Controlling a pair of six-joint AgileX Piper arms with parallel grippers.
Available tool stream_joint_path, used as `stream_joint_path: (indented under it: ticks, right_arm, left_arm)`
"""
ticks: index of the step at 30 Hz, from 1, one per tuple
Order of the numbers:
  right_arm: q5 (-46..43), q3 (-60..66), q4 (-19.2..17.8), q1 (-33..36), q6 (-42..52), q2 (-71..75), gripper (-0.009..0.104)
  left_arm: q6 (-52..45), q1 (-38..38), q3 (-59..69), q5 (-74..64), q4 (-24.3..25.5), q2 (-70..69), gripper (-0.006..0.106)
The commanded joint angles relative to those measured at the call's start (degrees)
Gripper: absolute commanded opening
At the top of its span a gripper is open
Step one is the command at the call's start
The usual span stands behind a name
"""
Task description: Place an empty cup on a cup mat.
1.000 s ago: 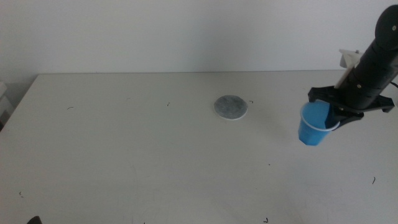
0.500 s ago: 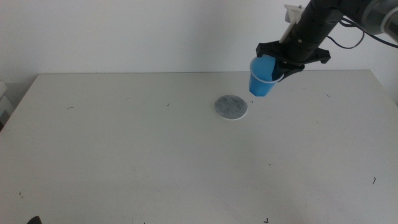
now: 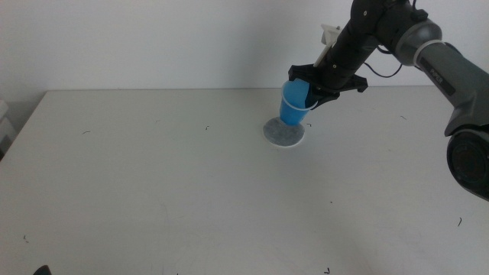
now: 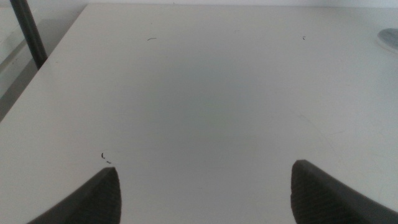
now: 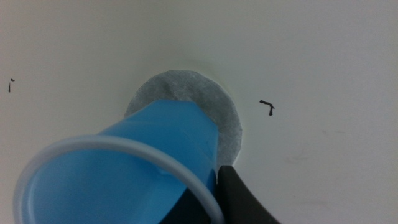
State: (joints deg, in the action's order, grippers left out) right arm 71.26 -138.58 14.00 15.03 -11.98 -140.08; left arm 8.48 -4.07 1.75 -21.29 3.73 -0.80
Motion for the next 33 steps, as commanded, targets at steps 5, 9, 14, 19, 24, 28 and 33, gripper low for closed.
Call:
stream_joint_path:
  ticks: [5,9,14,19,24,28,33]
  right_arm:
    - [-1.18,-2.42,1.22,1.22,0.38,1.96,0.0]
    - [-2.36,-2.42,1.39,1.7,0.38,1.27,0.0]
    - [-2.78,-2.42,1.0,1.83,0.38,0.51,0.0]
    - [-3.93,-2.42,0.45,1.83,1.42,0.44,0.0]
    - [-3.47,-2.42,0.4,1.83,2.64,0.44,0.0]
    - [-3.07,-2.42,-0.22,1.83,2.44,0.44,0.0]
    - [-2.95,-2.42,-1.62,1.83,2.31,0.37,0.0]
  left_arm:
    - [0.61,0.06,-0.34,3.84,0.02,-0.36,0.105]
    - [0.61,0.06,-0.34,3.84,0.02,-0.36,0.105]
    - [0.61,0.06,-0.34,3.84,0.02,-0.36,0.105]
    - [0.61,0.06,-0.34,3.84,0.02,-0.36,0.105]
    - [0.61,0.06,-0.34,3.84,0.02,-0.36,0.105]
    - [0.61,0.06,-0.34,3.84,0.02,-0.36,0.105]
    - [0.61,0.06,-0.34,3.84,0.02,-0.36,0.105]
